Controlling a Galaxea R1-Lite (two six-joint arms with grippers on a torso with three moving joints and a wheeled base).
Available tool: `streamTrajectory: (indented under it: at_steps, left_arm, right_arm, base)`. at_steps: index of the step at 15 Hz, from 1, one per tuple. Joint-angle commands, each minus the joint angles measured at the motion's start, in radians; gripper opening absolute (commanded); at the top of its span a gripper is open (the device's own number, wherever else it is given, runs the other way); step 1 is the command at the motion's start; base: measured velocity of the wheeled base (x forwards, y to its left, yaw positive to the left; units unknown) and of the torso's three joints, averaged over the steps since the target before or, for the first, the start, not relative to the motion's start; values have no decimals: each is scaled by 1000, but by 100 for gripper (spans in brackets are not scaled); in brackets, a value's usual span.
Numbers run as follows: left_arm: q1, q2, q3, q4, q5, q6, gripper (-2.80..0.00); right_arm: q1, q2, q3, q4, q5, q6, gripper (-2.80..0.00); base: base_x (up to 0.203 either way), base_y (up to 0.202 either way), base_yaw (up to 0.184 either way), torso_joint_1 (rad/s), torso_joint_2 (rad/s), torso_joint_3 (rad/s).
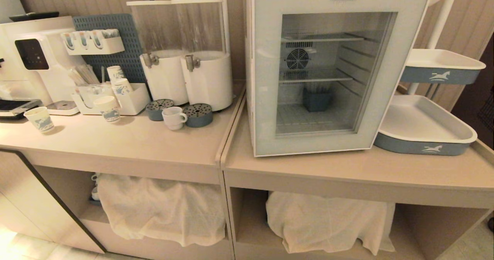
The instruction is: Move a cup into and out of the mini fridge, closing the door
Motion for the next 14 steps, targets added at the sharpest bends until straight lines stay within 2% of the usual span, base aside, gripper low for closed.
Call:
streamTrajectory:
  at_steps: [1,14]
  left_arm:
    - [0,0,0,0,0,-1,-280]
    - [0,0,0,0,0,-1,-280]
  right_arm:
    - [0,0,0,1,0,-3,-280]
    - [0,0,0,1,0,-3,-280]
  base:
    - [0,0,0,0,0,0]
    - [0,0,0,0,0,0]
